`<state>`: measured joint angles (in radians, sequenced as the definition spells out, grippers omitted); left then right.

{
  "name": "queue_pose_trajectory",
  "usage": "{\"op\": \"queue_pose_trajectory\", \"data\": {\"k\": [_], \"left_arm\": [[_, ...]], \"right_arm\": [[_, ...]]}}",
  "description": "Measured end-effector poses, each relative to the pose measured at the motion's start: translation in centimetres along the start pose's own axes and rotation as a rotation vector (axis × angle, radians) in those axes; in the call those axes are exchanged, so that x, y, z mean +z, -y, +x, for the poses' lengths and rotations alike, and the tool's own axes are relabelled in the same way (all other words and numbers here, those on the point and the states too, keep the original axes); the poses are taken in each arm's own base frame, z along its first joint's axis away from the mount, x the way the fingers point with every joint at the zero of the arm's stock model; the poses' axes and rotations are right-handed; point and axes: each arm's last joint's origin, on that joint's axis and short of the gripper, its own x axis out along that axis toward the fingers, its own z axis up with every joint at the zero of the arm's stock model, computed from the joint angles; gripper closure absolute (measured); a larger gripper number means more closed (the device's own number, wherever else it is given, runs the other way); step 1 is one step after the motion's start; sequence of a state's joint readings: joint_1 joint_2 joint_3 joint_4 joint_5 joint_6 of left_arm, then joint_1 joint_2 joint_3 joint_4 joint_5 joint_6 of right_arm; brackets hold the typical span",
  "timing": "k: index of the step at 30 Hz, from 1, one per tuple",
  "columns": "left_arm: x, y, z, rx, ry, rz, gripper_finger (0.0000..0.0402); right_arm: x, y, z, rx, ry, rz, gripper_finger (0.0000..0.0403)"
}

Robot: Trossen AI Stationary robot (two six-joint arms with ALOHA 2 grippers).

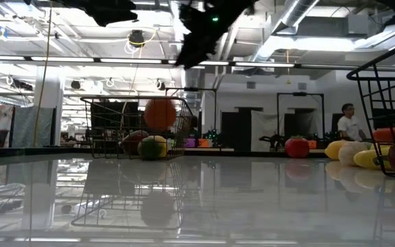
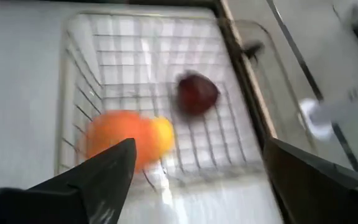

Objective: Sort produce into baskets
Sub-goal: Put the top tomato into the left wire basket

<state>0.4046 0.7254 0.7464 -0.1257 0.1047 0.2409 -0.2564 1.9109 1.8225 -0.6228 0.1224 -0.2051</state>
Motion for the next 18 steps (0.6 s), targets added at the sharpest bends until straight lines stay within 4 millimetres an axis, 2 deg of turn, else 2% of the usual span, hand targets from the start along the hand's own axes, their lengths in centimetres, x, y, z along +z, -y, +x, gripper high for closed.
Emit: {"op": "queue_pose_trajectory", "data": {"k": [3,6,9,13,18], "left_arm": [[0.0,0.0,0.0,0.0,0.0,-0.001,0.0123],[0.0,0.0,0.0,-0.003,0.001,-0.002,0.0123],[0.0,0.0,0.0,-0.006,0.002,-0.004,0.0123],[0.0,0.0,0.0,-0.006,0.003,-0.011,0.0123],[0.0,0.0,0.0,-0.007,0.002,-0.013,0.0123]], "right_arm": [[-0.6,1.8,-2.2,-0.022,-0.076,0.077,0.0033],[-2.2,4.0,-4.3,-0.075,-0.204,0.191,0.0035],[-4.2,6.9,-5.5,-0.154,-0.338,0.367,0.0035],[-7.1,10.3,-6.1,-0.23,-0.493,0.528,0.0035],[-10.6,13.5,-5.3,-0.278,-0.62,0.614,0.0035]]}}
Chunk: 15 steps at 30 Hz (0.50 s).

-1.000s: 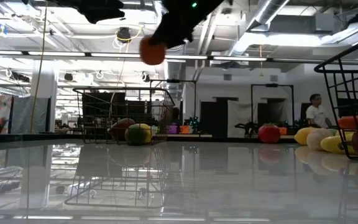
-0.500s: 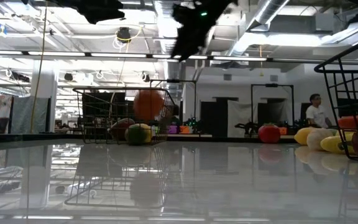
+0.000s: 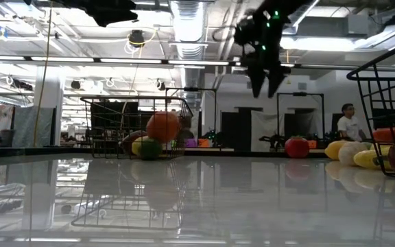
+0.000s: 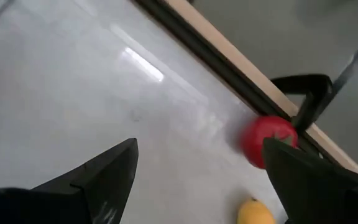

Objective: Sort produce into baskets
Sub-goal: Put the top tomato into the left wire basket

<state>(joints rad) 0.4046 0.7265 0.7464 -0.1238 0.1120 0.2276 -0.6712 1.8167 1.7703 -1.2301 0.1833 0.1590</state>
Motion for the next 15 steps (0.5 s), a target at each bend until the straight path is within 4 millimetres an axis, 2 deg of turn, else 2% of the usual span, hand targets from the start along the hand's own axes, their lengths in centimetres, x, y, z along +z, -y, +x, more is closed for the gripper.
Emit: {"op": "queue_pose_trajectory", "data": {"k": [7,11,15], "left_arm": [[0.0,0.0,0.0,-0.002,0.0,0.007,0.0123],[0.0,0.0,0.0,-0.003,0.0,0.008,0.0123],[0.0,0.0,0.0,-0.003,-0.001,0.016,0.0123]], "right_arm": [[-0.3,5.6,3.9,-0.063,-0.128,0.131,0.0035],[-0.3,7.2,6.0,-0.076,-0.192,0.155,0.0035],[-0.4,7.8,8.2,-0.079,-0.273,0.131,0.0033]]}}
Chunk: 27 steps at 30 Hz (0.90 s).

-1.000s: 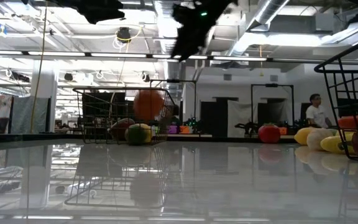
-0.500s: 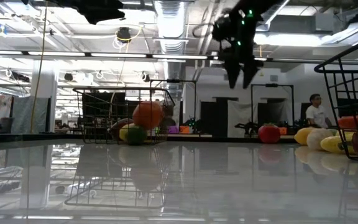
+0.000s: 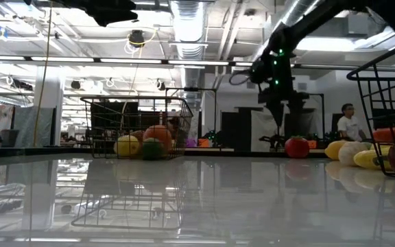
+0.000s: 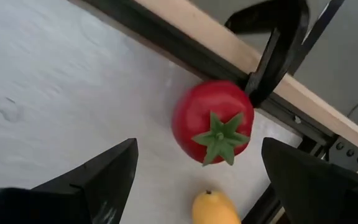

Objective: Sort produce into baskets
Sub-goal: Put the top tomato into the left wire basket

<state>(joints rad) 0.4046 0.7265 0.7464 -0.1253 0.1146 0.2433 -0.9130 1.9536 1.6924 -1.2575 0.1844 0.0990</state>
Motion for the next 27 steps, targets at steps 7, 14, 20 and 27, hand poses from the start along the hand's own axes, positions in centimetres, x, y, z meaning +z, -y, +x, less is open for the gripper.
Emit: {"op": "queue_pose_trajectory", "data": {"k": [7,14,20,27], "left_arm": [[0.0,0.0,0.0,0.0,-0.005,0.025,0.0123],[0.0,0.0,0.0,0.011,0.0,0.049,0.0123],[0.3,-0.1,0.0,0.027,0.031,0.075,0.0123],[0.3,-0.1,0.0,0.027,0.031,0.074,0.0123]], "right_arm": [[0.4,-0.2,1.9,0.0,-0.07,-0.063,0.0022],[0.0,0.6,0.8,0.002,-0.052,-0.126,0.0021],[-0.4,0.9,0.0,0.014,-0.04,-0.233,0.0021],[-0.1,2.3,0.4,0.063,-0.026,-0.182,0.0021]]}}
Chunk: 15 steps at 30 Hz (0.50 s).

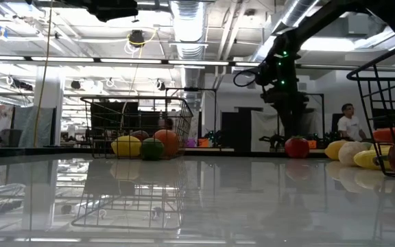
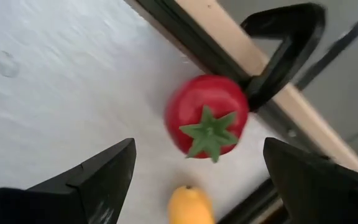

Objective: Sort produce into baskets
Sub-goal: Put the top tomato into the left wire basket

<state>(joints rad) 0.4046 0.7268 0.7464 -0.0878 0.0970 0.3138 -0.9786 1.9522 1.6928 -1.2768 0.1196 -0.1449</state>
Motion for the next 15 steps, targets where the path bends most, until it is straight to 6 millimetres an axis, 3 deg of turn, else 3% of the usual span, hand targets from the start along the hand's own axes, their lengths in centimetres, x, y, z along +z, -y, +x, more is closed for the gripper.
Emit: {"op": "queue_pose_trajectory", "data": {"k": [5,15], "left_arm": [[-0.1,0.0,0.0,-0.002,-0.005,-0.001,0.0123],[0.1,0.0,0.0,0.003,0.008,-0.002,0.0123]], "right_arm": [[-0.6,0.4,1.2,0.095,-0.039,0.066,0.0021],[-0.6,2.9,1.9,0.042,0.004,0.121,0.0035]]}}
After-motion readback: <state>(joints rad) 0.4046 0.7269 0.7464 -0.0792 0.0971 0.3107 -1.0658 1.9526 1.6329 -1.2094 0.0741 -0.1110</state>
